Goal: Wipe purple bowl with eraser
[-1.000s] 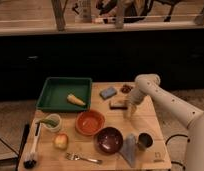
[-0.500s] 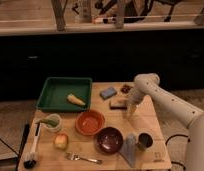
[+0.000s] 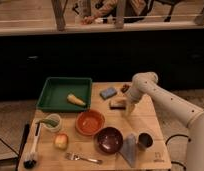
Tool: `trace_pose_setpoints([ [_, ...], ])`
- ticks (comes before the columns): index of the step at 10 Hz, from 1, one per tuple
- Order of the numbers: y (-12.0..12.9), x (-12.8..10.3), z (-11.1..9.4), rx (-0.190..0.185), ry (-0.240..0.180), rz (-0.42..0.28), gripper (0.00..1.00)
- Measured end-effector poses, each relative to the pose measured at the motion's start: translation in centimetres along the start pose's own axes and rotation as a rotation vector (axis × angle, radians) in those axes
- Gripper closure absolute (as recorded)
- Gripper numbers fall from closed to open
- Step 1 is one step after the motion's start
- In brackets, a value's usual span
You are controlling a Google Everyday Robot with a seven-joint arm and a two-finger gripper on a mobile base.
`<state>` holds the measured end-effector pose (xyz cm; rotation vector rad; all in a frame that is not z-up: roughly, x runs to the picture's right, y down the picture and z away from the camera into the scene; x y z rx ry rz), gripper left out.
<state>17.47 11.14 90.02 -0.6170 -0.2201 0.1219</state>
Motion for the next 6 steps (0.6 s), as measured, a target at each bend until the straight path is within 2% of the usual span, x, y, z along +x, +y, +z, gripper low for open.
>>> trace_pose_setpoints([
  [6, -0.4, -2.1, 0.1, 0.003, 0.017, -0.052, 0.2],
])
